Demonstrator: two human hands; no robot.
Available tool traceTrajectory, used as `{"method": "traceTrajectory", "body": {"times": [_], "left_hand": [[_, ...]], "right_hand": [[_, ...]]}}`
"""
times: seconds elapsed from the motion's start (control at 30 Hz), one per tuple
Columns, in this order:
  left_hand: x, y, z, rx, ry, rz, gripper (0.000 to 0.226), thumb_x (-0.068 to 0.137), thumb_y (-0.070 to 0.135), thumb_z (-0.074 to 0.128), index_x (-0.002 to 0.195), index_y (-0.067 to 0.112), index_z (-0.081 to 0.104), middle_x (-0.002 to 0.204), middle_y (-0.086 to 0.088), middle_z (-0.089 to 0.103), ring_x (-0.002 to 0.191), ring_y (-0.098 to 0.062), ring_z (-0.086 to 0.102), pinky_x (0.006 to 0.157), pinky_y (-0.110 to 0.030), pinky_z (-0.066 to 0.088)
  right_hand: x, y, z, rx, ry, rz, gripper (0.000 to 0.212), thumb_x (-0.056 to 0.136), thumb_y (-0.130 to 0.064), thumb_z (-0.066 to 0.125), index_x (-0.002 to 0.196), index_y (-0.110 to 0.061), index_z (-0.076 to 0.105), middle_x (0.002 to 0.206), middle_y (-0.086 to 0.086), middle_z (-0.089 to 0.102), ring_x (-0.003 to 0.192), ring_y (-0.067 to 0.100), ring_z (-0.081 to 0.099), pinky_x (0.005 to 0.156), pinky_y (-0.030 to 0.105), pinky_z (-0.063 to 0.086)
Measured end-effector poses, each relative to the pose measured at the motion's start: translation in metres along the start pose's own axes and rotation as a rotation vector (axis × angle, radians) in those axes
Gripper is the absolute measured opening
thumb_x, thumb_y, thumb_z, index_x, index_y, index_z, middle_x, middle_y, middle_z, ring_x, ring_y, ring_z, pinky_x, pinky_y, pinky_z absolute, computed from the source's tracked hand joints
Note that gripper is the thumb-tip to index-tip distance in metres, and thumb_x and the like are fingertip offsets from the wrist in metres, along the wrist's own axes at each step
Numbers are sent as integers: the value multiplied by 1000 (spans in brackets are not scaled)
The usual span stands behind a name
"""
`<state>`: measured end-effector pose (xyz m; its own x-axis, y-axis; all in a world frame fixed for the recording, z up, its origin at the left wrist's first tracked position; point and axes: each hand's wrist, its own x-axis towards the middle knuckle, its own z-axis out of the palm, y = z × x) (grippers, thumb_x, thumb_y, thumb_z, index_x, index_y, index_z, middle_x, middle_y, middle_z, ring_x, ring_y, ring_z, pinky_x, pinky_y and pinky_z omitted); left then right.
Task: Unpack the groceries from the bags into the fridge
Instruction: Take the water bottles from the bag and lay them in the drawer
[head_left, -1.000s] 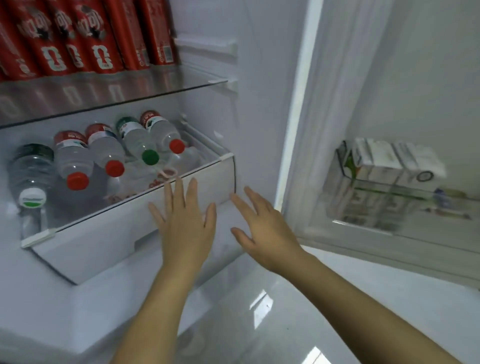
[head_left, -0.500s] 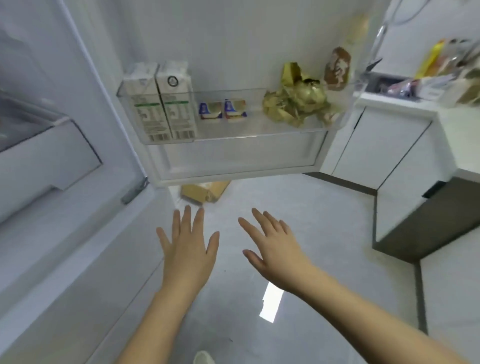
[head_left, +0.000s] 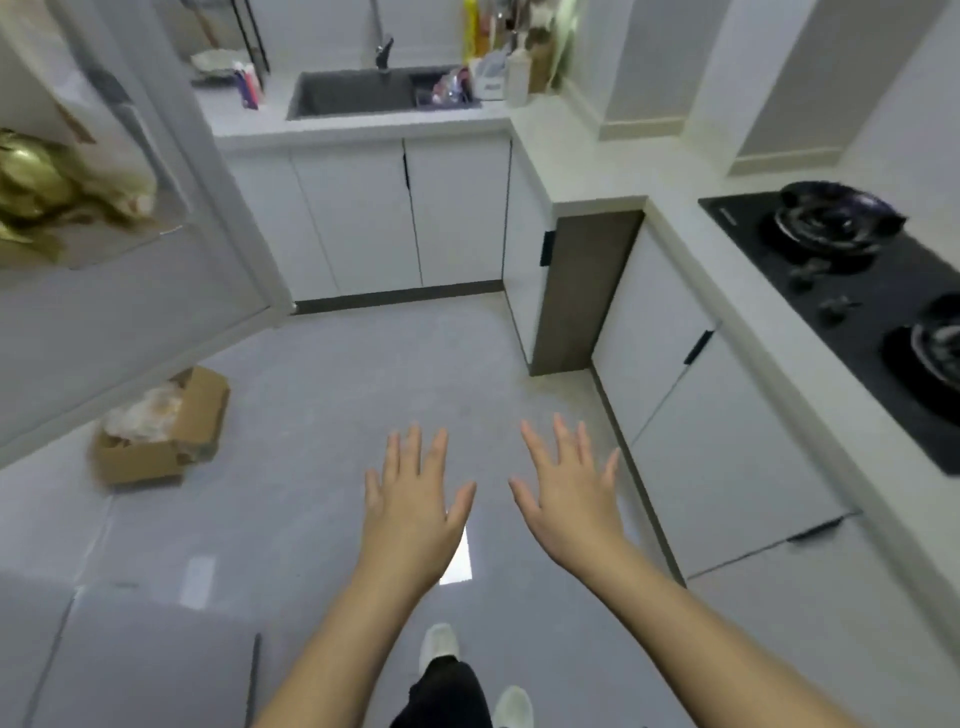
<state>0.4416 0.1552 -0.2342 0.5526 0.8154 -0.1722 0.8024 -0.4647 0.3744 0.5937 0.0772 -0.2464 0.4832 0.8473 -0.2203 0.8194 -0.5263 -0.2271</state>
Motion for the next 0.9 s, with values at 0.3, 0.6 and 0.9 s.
{"method": "traceTrajectory", "body": {"times": [0.3, 0.6, 0.9], "left_hand": [[79, 99, 50, 81, -223, 342, 70, 99, 56, 26, 153, 31, -10, 162, -3, -15, 148, -27, -17, 120, -46, 1], [158, 186, 77, 182, -278, 684, 70, 98, 60, 20, 153, 32, -11, 161, 0, -19, 146, -23, -24, 119, -47, -4], [167, 251, 104, 226, -353, 807, 71, 96, 62, 19, 154, 32, -10, 162, 0, -17, 146, -23, -23, 119, -47, -5]], "right_hand": [[-3, 107, -12, 68, 60, 457, 69, 99, -59, 20, 151, -35, -18, 161, 5, -22, 146, 32, -24, 114, 63, -8], [11, 173, -38, 223, 152, 792, 68, 100, -57, 22, 153, -36, -14, 161, 3, -22, 147, 29, -24, 114, 59, -12], [-7, 229, -49, 312, 232, 969, 68, 100, -57, 23, 154, -35, -11, 162, 3, -20, 147, 28, -23, 114, 60, -12]]}}
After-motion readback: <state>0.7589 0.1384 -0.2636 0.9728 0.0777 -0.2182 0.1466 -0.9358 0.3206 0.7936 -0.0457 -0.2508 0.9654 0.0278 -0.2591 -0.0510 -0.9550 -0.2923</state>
